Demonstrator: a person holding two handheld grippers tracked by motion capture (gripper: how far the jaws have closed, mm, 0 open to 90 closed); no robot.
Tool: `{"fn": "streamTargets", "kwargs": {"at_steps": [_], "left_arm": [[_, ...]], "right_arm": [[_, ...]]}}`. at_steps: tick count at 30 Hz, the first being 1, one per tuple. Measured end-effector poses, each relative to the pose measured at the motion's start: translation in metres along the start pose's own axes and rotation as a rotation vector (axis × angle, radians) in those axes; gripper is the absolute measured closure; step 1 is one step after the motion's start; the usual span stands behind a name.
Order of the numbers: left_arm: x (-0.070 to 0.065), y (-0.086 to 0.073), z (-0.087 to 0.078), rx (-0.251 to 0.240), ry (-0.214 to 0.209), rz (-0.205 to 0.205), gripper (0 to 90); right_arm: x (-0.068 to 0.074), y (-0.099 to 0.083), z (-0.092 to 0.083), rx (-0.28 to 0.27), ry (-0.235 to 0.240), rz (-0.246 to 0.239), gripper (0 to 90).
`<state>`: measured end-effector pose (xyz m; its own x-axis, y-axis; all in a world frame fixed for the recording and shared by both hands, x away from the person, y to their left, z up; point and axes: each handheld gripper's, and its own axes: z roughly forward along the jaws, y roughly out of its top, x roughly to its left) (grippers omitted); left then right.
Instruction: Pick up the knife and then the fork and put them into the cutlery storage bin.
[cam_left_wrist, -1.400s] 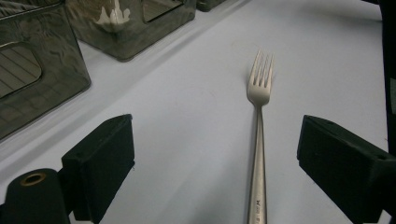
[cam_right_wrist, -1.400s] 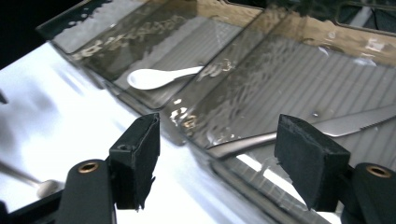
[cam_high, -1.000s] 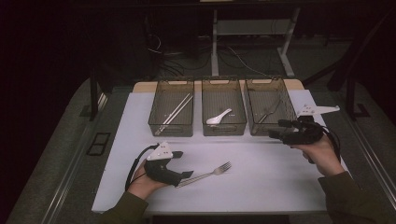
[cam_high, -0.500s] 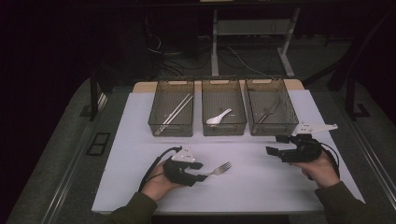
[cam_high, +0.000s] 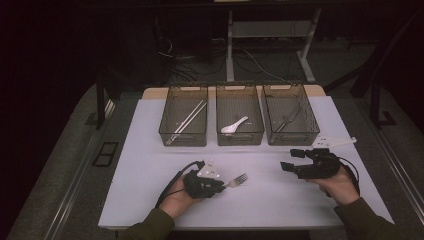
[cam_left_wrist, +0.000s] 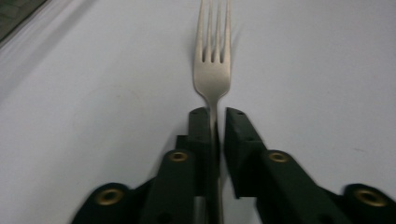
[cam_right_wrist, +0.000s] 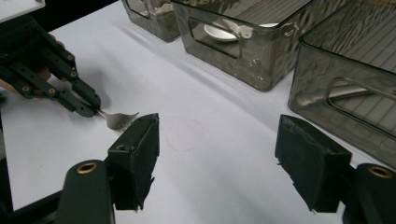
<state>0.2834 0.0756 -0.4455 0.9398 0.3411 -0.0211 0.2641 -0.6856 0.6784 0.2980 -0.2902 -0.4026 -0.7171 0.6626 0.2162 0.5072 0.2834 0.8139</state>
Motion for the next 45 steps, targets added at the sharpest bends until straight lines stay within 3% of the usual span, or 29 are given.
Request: {"fn": "streamTargets", "kwargs": {"at_steps": [8, 14, 24, 29, 35, 45], "left_arm": [[-0.004, 0.002, 0.000, 0.006, 0.026, 0.016, 84.6], [-0.006, 0.013, -0.005, -0.067, 0.022, -0.006, 84.7], [-0.004, 0.031, -0.007, -0.123, 0.058, -0.001, 84.9], [-0.003, 0.041, -0.008, -0.154, 0.077, 0.004, 84.9], [-0.002, 0.050, -0.007, -0.187, 0.096, 0.010, 84.9], [-0.003, 0.058, -0.008, -0.217, 0.126, 0.021, 84.9]], "right_arm": [[0.004, -0.001, 0.006, 0.017, 0.020, 0.002, 31.6], [0.010, 0.001, 0.014, 0.009, 0.060, 0.019, 33.1], [0.027, 0.016, 0.039, -0.010, 0.168, 0.066, 36.9], [0.033, 0.025, 0.053, -0.021, 0.197, 0.075, 39.9], [0.034, 0.030, 0.068, -0.018, 0.221, 0.129, 49.9], [0.032, 0.036, 0.066, -0.060, 0.247, 0.166, 76.0]]}}
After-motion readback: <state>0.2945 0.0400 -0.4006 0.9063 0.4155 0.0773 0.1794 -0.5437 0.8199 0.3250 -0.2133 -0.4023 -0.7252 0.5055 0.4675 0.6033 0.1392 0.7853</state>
